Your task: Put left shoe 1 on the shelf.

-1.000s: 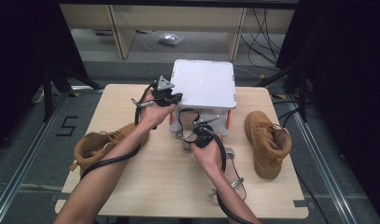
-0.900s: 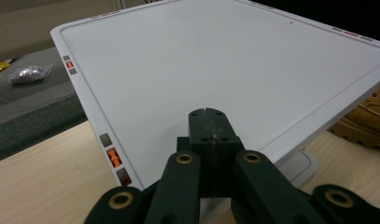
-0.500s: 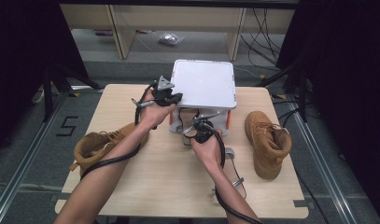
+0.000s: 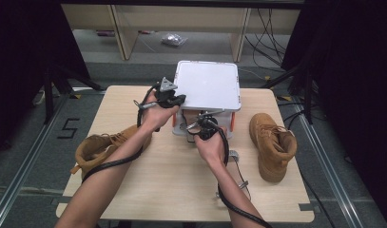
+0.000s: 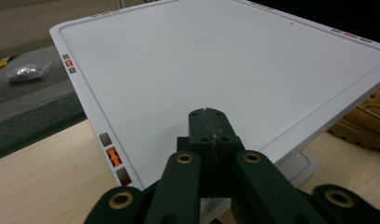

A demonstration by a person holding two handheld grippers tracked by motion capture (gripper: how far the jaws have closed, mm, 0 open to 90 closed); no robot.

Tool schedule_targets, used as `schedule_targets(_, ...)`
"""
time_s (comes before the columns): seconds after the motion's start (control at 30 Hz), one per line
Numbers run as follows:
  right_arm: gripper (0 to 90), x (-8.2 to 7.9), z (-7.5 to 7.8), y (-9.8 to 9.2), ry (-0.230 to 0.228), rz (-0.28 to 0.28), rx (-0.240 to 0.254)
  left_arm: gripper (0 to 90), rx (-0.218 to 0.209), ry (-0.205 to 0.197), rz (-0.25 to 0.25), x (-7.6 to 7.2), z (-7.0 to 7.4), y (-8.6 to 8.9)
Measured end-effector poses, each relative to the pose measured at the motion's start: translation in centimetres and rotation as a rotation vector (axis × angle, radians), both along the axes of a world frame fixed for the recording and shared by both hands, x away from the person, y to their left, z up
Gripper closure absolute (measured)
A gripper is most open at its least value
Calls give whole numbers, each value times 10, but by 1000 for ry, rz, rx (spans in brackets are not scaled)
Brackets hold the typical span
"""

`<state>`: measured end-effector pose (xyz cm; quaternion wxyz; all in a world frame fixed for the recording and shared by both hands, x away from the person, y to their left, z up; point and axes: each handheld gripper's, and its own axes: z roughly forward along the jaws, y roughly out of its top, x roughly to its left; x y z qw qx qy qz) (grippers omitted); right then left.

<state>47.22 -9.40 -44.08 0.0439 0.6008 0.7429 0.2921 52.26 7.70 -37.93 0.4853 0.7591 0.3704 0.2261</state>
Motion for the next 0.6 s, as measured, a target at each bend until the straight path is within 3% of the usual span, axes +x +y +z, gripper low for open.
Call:
schedule_targets(0.1, 900, 2, -2, -1, -31, 34, -16, 898, 0, 2, 0, 0, 0, 0)
schedule_targets(0.23, 900, 3, -1, 3, 11, 3, 8, 898, 0, 1, 1, 0, 0, 0)
schedule_targets(0.37, 900, 4, -2, 2, -7, 5, 4, 898, 1, 2, 0, 0, 0, 0)
schedule_targets(0.43, 900, 7, -5, 0, -63, 22, 2, 898, 0, 1, 0, 0, 0, 0)
schedule_targets(0.5, 900, 7, -6, 1, -53, 18, 22, 898, 0, 2, 0, 0, 0, 0)
schedule_targets(0.6, 900, 8, -7, 2, -72, 4, -4, 898, 0, 2, -1, 0, 0, 0)
